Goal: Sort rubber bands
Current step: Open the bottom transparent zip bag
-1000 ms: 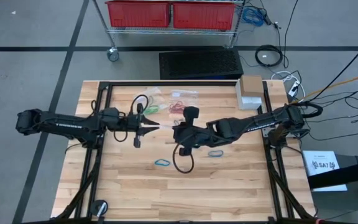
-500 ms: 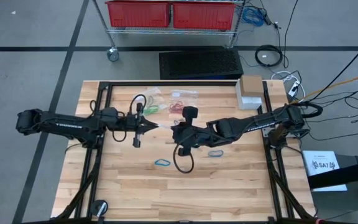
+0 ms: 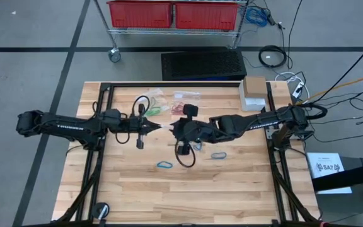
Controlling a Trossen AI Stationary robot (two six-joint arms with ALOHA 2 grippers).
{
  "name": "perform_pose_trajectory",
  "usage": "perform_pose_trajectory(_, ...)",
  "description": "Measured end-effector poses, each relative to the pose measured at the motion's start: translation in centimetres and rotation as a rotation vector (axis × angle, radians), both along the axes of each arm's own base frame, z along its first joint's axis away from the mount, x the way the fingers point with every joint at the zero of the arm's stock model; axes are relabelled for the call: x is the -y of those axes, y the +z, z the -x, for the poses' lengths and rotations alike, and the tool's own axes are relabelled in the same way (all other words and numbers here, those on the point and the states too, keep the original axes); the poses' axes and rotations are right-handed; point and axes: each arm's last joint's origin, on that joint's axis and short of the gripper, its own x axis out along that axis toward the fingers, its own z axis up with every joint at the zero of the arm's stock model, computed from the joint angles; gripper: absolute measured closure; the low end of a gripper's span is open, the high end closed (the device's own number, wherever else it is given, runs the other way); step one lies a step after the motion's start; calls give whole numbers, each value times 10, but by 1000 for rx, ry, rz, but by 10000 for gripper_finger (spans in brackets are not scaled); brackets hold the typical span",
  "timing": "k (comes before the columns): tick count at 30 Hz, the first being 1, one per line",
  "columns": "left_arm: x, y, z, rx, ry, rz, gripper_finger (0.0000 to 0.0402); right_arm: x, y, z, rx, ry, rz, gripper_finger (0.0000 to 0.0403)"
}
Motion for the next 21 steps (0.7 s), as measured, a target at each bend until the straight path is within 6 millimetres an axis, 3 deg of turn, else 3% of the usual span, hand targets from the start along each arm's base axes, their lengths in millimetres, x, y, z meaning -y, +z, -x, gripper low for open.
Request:
perform_pose_trajectory(10, 0, -1, 0, -5, 2, 1, 399, 28, -8, -18, 33, 71, -118, 255)
perform_pose_trajectory(21, 0, -1, 0, -11, 14, 2, 400, 37, -23, -31, 15, 83, -103, 275)
